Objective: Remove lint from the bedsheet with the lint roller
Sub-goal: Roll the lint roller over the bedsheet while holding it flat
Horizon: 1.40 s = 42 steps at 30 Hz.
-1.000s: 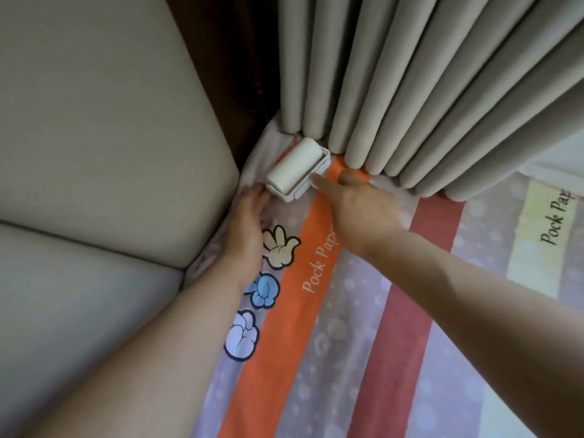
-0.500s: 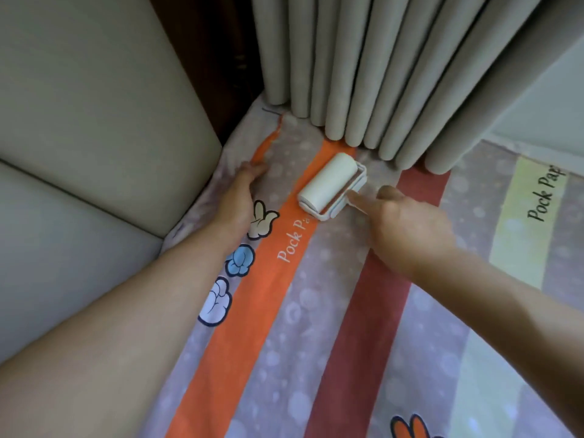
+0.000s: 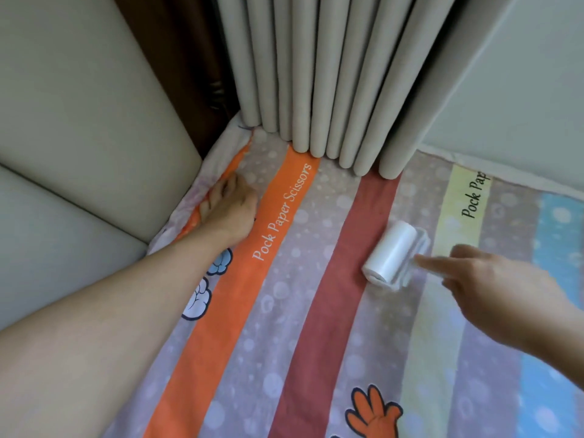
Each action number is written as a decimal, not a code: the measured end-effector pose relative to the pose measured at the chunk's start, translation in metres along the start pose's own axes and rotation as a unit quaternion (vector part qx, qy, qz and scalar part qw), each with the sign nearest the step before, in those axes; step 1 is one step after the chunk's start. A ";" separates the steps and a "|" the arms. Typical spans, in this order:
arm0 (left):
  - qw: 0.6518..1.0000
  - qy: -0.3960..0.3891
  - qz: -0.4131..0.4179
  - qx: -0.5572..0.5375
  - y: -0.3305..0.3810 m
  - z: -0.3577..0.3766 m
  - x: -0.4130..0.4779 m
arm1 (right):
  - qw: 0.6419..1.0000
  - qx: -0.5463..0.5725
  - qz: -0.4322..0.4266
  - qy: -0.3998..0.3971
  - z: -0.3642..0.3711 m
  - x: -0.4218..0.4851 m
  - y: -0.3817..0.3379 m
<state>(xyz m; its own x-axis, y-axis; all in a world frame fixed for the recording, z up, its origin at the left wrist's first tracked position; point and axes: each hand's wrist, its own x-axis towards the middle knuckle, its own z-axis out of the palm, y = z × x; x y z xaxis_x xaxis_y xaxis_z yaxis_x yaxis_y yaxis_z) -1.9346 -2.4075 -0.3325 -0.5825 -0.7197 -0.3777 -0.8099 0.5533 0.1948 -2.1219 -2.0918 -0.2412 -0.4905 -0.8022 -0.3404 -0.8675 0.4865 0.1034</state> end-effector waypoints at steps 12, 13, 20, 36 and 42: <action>0.977 0.161 0.096 -0.097 -0.032 0.035 -0.072 | 0.990 0.125 -0.019 0.057 -0.049 0.069 -0.115; 0.979 0.160 0.094 -0.079 -0.041 0.044 -0.073 | 0.987 0.151 -0.023 0.054 -0.045 0.088 -0.135; 0.970 0.145 0.066 -0.183 -0.058 0.062 -0.062 | 0.979 0.202 -0.035 0.016 -0.027 0.146 -0.200; 0.997 0.058 0.023 -0.053 -0.040 0.044 -0.055 | 0.992 0.121 -0.022 0.026 0.009 0.038 -0.129; 0.996 0.039 -0.028 -0.074 -0.026 0.029 -0.052 | 0.995 0.104 -0.012 0.000 0.016 -0.019 -0.089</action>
<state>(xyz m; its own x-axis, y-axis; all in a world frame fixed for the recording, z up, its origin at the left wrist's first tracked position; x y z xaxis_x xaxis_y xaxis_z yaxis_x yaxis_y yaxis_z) -1.8810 -2.3718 -0.3441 -0.5347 -0.7812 -0.3223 -0.8395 0.4474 0.3084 -2.0341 -2.1141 -0.2584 -0.4694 -0.8148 -0.3401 -0.8435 0.5278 -0.1002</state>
